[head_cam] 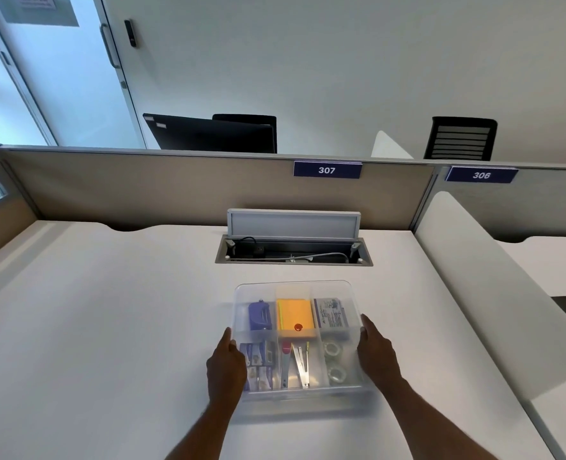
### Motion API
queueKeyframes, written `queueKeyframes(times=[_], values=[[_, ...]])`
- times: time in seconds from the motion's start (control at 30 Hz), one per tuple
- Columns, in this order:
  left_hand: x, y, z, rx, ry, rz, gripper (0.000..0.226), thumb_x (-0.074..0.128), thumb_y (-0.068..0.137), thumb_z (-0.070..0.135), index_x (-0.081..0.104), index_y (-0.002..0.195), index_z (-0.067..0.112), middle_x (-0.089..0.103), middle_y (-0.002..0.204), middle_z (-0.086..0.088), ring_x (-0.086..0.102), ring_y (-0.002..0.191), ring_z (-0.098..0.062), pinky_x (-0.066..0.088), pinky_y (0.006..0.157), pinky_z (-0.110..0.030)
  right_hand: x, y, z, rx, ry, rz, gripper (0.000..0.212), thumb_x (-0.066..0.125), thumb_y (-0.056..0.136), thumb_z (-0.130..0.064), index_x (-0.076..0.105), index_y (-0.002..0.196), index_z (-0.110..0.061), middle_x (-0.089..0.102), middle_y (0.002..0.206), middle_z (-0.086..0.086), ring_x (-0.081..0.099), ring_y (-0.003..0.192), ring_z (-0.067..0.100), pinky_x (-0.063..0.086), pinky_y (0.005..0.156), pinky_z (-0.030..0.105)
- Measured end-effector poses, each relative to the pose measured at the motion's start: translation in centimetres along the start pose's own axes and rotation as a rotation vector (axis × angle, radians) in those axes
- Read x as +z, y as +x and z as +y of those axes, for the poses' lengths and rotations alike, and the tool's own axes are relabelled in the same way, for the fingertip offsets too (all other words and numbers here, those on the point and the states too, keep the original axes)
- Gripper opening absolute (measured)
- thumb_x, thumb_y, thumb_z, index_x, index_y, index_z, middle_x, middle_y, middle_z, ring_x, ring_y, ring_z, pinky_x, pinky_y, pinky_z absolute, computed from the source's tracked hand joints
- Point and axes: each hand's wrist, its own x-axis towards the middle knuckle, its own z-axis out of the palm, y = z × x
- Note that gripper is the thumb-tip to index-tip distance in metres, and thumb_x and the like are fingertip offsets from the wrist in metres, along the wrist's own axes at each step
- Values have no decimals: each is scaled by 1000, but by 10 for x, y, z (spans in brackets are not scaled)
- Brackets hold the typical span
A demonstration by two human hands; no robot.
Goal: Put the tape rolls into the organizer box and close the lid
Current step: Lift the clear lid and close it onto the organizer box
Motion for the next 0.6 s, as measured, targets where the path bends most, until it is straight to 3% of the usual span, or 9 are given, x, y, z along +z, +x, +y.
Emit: queueKeyframes(times=[0.23,0.4,0.5,0.57,0.6], values=[[5,3,-2,-41,28,48,40,37,98,17,48,136,18,61,126,-20,57,111,-42,42,99,-47,3,1,2,-44,12,73,40,37,100,-25,44,139,-23,66,120,18,61,108,40,48,95,41],[5,10,1,-104,62,-11,42,38,94,15,50,135,17,58,130,-19,55,114,-40,41,101,-46,2,2,3,-137,-53,34,49,37,100,-19,27,148,-24,70,100,18,67,87,35,52,81,38],[1,27,12,-186,101,-109,36,42,84,12,61,115,11,62,122,-21,56,107,-39,44,96,-43,-2,7,2,-152,-65,-21,51,37,99,-16,27,148,-25,70,101,17,66,85,33,52,81,37],[-1,36,25,-193,58,-154,25,43,82,11,60,99,3,64,113,-23,57,95,-35,47,88,-40,-6,10,0,-115,-27,-40,51,38,97,-16,32,146,-25,69,100,19,65,83,34,52,79,37],[-1,38,30,-190,24,-171,23,43,84,9,58,100,2,62,116,-22,56,92,-31,46,85,-36,-7,12,-2,-101,-18,-37,50,39,95,-15,35,143,-25,69,101,19,64,84,35,51,78,36]])
